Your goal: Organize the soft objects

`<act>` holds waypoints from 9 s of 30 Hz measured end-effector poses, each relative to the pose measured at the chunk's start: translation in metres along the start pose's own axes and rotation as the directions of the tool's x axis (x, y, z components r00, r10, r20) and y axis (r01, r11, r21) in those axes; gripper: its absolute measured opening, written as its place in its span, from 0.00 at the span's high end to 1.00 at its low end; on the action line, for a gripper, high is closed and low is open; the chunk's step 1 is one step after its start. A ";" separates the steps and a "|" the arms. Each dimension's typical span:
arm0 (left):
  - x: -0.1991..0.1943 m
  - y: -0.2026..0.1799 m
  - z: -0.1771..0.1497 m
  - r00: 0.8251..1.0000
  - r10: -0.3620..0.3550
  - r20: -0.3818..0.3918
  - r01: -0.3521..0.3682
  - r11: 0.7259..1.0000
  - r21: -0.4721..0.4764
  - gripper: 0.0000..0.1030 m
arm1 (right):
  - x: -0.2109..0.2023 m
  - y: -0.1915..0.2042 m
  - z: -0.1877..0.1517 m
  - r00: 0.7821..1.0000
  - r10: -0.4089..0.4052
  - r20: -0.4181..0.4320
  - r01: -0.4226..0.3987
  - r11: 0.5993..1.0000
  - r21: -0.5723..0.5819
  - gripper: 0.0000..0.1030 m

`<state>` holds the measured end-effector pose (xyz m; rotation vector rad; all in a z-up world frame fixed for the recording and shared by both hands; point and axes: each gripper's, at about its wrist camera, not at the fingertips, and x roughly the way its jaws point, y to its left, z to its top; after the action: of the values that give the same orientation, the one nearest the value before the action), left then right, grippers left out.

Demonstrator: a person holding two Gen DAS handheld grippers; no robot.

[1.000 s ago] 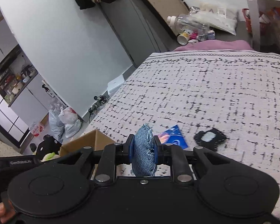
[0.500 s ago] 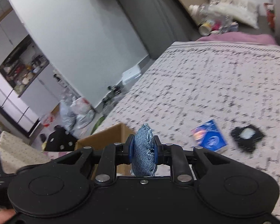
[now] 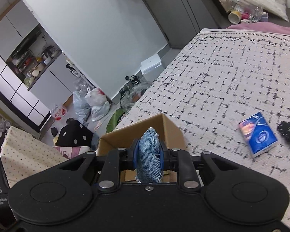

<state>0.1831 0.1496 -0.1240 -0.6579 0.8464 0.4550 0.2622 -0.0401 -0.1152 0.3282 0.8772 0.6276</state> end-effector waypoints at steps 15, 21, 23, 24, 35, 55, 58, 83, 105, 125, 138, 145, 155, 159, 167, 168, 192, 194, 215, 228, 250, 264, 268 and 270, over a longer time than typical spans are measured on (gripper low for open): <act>-0.023 -0.005 -0.002 1.000 0.019 0.024 -0.020 1.000 0.009 0.43 | -0.034 -0.014 0.002 0.998 -0.025 0.054 0.023 0.999 0.043 0.46; -0.036 -0.015 -0.006 0.999 0.024 0.035 -0.025 0.999 0.025 0.42 | -0.054 -0.031 0.007 0.998 0.006 0.066 -0.012 0.996 0.090 0.44; -0.042 -0.020 -0.007 0.999 0.023 0.043 -0.025 0.999 0.036 0.42 | -0.062 -0.037 0.010 0.997 0.011 0.073 -0.018 0.995 0.101 0.43; -0.044 -0.023 -0.007 0.999 0.023 0.047 -0.025 0.999 0.043 0.42 | -0.066 -0.040 0.011 0.997 0.012 0.077 -0.020 0.994 0.105 0.43; -0.058 -0.055 -0.017 0.997 0.018 0.075 -0.025 0.996 0.091 0.35 | -0.107 -0.086 0.024 0.993 -0.048 0.105 0.030 0.985 0.171 0.31; -0.036 -0.135 -0.043 0.999 -0.023 0.032 0.016 0.980 0.196 0.34 | -0.132 -0.173 0.032 0.981 -0.176 0.087 0.150 0.957 0.247 0.22; -0.026 -0.145 -0.046 1.000 -0.026 0.018 0.022 0.979 0.203 0.34 | -0.125 -0.183 0.031 0.980 -0.184 0.072 0.159 0.951 0.263 0.22; 0.084 -0.213 -0.078 0.989 -0.003 -0.147 0.044 0.961 0.273 0.34 | -0.067 -0.245 0.032 0.971 -0.240 -0.023 0.226 0.877 0.424 0.22; 0.141 -0.220 -0.093 0.978 0.007 -0.209 0.049 0.964 0.261 0.35 | -0.018 -0.247 0.034 0.959 -0.260 -0.115 0.284 0.891 0.354 0.22; 0.096 -0.181 -0.079 0.989 0.045 -0.142 -0.016 0.981 0.194 0.52 | 0.003 -0.192 0.024 0.905 -0.405 -0.132 0.408 0.913 -0.010 0.68; 0.040 -0.174 -0.079 0.996 0.007 -0.094 0.013 0.977 0.215 0.52 | -0.058 -0.181 0.018 0.921 -0.389 -0.014 0.387 0.911 0.141 0.68; 0.007 -0.168 -0.078 0.998 -0.029 -0.060 0.043 0.971 0.236 0.52 | -0.086 -0.157 0.015 0.926 -0.372 0.064 0.361 0.921 0.144 0.68; -0.033 -0.149 -0.068 0.998 -0.058 -0.005 0.058 0.973 0.223 0.52 | -0.114 -0.121 0.017 0.934 -0.324 0.153 0.311 0.945 0.099 0.68; -0.044 -0.142 -0.063 0.998 -0.068 0.011 0.064 0.975 0.215 0.52 | -0.120 -0.108 0.016 0.936 -0.309 0.171 0.299 0.951 0.081 0.68; -0.062 -0.120 -0.054 0.996 -0.079 0.041 0.069 0.978 0.198 0.52 | -0.125 -0.086 0.013 0.939 -0.281 0.196 0.278 0.960 0.043 0.68; -0.064 -0.118 -0.052 0.996 -0.078 0.044 0.068 0.978 0.195 0.52 | -0.125 -0.084 0.013 0.940 -0.278 0.197 0.276 0.960 0.040 0.68; -0.059 -0.038 -0.002 0.997 -0.030 0.069 0.024 0.996 0.086 0.52 | -0.080 -0.009 -0.001 0.972 -0.172 0.161 0.187 0.978 -0.087 0.68; -0.054 -0.034 0.000 0.998 -0.027 0.064 0.022 0.997 0.078 0.52 | -0.074 -0.005 -0.003 0.974 -0.162 0.160 0.179 0.979 -0.093 0.68; 0.027 -0.013 0.019 0.998 0.027 -0.057 -0.024 0.999 0.043 0.52 | -0.010 0.006 -0.011 0.992 -0.102 0.072 0.111 0.985 -0.129 0.68; 0.030 -0.013 0.029 0.998 0.055 -0.038 -0.054 0.998 0.043 0.43 | 0.021 0.014 -0.012 0.997 -0.064 0.031 0.068 0.988 -0.142 0.67; -0.009 -0.016 0.027 0.999 0.043 -0.004 -0.043 0.999 0.015 0.37 | -0.011 0.000 -0.008 0.997 -0.042 0.058 0.047 0.996 -0.081 0.31; -0.064 -0.031 0.010 0.999 0.007 0.034 -0.010 0.995 0.098 0.23 | -0.073 -0.017 0.001 0.992 -0.093 0.084 0.096 0.995 -0.027 0.23; -0.077 -0.033 0.004 0.999 -0.002 0.038 -0.003 0.993 0.120 0.22 | -0.093 -0.019 0.000 0.990 -0.103 0.092 0.105 0.994 -0.015 0.20; -0.084 -0.033 0.000 0.999 -0.010 0.039 0.005 0.992 0.127 0.20 | -0.102 -0.019 -0.001 0.989 -0.109 0.103 0.110 0.994 -0.009 0.18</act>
<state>0.1536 0.1166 -0.0450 -0.5330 0.8275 0.4027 0.2199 -0.1198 -0.0632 0.2942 0.7869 0.5107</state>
